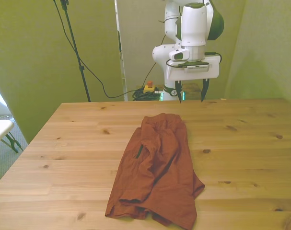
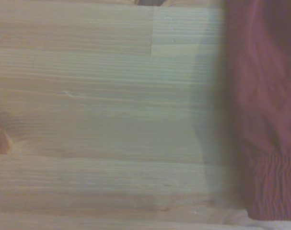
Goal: Unfold the shorts
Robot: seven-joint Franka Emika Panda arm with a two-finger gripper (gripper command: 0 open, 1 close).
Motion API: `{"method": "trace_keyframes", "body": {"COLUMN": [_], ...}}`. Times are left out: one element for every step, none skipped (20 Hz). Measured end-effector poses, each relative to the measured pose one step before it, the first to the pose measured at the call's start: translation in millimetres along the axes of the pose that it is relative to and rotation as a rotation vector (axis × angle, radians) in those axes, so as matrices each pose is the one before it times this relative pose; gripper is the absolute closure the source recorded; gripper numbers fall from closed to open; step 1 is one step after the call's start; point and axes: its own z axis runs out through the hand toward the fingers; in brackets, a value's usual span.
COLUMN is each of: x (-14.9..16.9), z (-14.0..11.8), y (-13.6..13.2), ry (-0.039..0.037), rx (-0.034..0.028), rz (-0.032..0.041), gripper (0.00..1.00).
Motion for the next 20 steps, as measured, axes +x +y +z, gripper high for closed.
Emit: {"method": "trace_keyframes", "body": {"x": [0.15, 0.12, 2.61, 11.17, 15.78, 20.67, 20.26, 19.57, 15.93, 15.06, 14.0, 14.85, 14.77, 14.93, 15.69, 15.61, 14.48, 12.42, 10.65, 8.41], "z": [0.29, 0.94, -1.68, -7.04, -9.82, -10.46, -9.17, -8.11, -5.49, -3.24, -1.15, 0.46, 2.29, 3.32, 3.68, 3.94, 5.16, 6.18, 7.03, 7.57], "y": [-0.13, -0.04, 1.31, 6.08, 8.97, 14.1, 16.1, 16.78, 14.27, 14.42, 12.92, 12.93, 12.72, 12.6, 11.67, 9.67, 7.26, 3.89, 1.43, -0.29], "ry": [-0.00053, -0.00136, 0.00344, 0.01018, 0.00629, 0.00384, 0.00042, -0.00296, -0.00778, -0.01566, -0.02174, -0.02663, -0.03201, -0.033, -0.02898, -0.02383, -0.02827, -0.0262, -0.02399, -0.02468], "rx": [-0.0004, -0.00183, 0.00197, 0.00776, 0.00995, 0.01395, 0.01113, 0.00653, 0.00488, 0.0091, 0.01485, 0.02636, 0.03168, 0.02786, 0.02559, 0.0236, 0.02144, 0.01437, 0.00882, 0.00623], "rz": [0.00137, 0.01048, 0.00627, 0.02096, 0.02614, 0.02767, 0.02504, 0.0201, 0.01901, 0.01985, 0.01689, 0.01895, 0.0167, 0.01668, 0.0196, 0.01892, 0.01456, 0.0089, 0.00622, 0.00403], "gripper": [0.0, 0.0, 0.0, 0.0, 0.0, 0.0, 0.0, 0.0, 0.0, 0.0, 0.0, 0.0, 0.0, 0.0, 0.0, 0.0, 0.0, 0.0, 0.0, 0.0]}}
